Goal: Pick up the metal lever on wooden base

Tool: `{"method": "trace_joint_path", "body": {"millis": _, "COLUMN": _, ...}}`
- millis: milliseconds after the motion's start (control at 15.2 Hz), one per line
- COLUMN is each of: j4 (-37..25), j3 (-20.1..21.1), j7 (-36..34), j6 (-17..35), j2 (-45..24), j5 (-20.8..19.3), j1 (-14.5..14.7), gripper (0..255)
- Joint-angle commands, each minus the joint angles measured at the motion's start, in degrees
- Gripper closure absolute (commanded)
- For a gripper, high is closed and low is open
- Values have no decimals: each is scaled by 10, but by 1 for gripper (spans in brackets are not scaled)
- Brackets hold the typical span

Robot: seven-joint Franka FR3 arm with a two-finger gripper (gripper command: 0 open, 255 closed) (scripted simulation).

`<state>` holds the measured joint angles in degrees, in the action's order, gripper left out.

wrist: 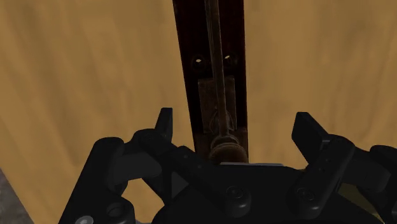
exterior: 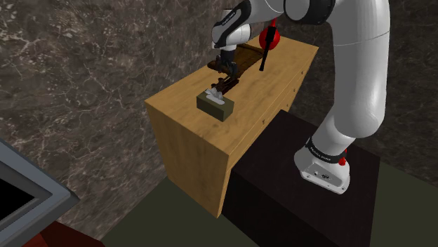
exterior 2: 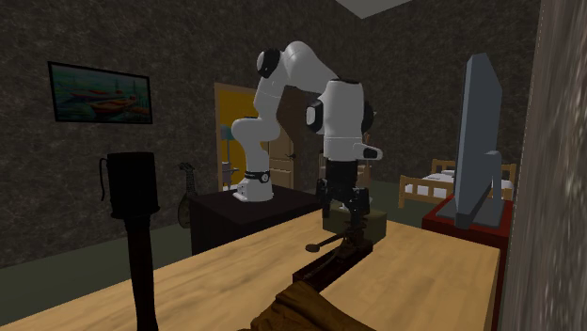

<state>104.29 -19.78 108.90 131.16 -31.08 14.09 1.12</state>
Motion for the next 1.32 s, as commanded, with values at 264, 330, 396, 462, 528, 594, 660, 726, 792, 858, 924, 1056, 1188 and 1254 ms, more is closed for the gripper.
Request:
{"method": "trace_joint_path", "body": {"millis": 264, "j4": -7, "j3": 12, "j7": 16, "j6": 29, "j2": -36, "j5": 13, "j1": -10, "gripper": 0}}
{"method": "trace_joint_path", "body": {"millis": 330, "j4": -7, "j3": 13, "j7": 18, "j6": 34, "j2": -42, "j5": 16, "j1": -11, "gripper": 0}}
{"method": "trace_joint_path", "body": {"millis": 396, "j4": -8, "j3": 14, "j7": 18, "j6": 37, "j2": -45, "j5": 17, "j1": -12, "gripper": 0}}
{"method": "trace_joint_path", "body": {"millis": 462, "j4": -8, "j3": 14, "j7": 18, "j6": 37, "j2": -45, "j5": 17, "j1": -12, "gripper": 0}}
{"method": "trace_joint_path", "body": {"millis": 528, "j4": -6, "j3": 14, "j7": 18, "j6": 37, "j2": -44, "j5": 17, "j1": -11, "gripper": 255}}
{"method": "trace_joint_path", "body": {"millis": 594, "j4": -6, "j3": 14, "j7": 18, "j6": 37, "j2": -44, "j5": 17, "j1": -11, "gripper": 255}}
{"method": "trace_joint_path", "body": {"millis": 660, "j4": -6, "j3": 14, "j7": 18, "j6": 37, "j2": -44, "j5": 17, "j1": -11, "gripper": 255}}
{"method": "trace_joint_path", "body": {"millis": 726, "j4": -6, "j3": 14, "j7": 18, "j6": 37, "j2": -44, "j5": 17, "j1": -11, "gripper": 255}}
{"method": "trace_joint_path", "body": {"millis": 792, "j4": -6, "j3": 14, "j7": 18, "j6": 37, "j2": -44, "j5": 17, "j1": -11, "gripper": 255}}
{"method": "trace_joint_path", "body": {"millis": 858, "j4": -6, "j3": 14, "j7": 18, "j6": 37, "j2": -44, "j5": 17, "j1": -11, "gripper": 255}}
{"method": "trace_joint_path", "body": {"millis": 924, "j4": -6, "j3": 14, "j7": 18, "j6": 37, "j2": -44, "j5": 17, "j1": -11, "gripper": 255}}
{"method": "trace_joint_path", "body": {"millis": 1056, "j4": -6, "j3": 14, "j7": 18, "j6": 37, "j2": -44, "j5": 17, "j1": -11, "gripper": 255}}
{"method": "trace_joint_path", "body": {"millis": 1188, "j4": -7, "j3": 13, "j7": 17, "j6": 32, "j2": -39, "j5": 15, "j1": -11, "gripper": 255}}
{"method": "trace_joint_path", "body": {"millis": 1254, "j4": -7, "j3": 11, "j7": 16, "j6": 27, "j2": -34, "j5": 13, "j1": -9, "gripper": 255}}
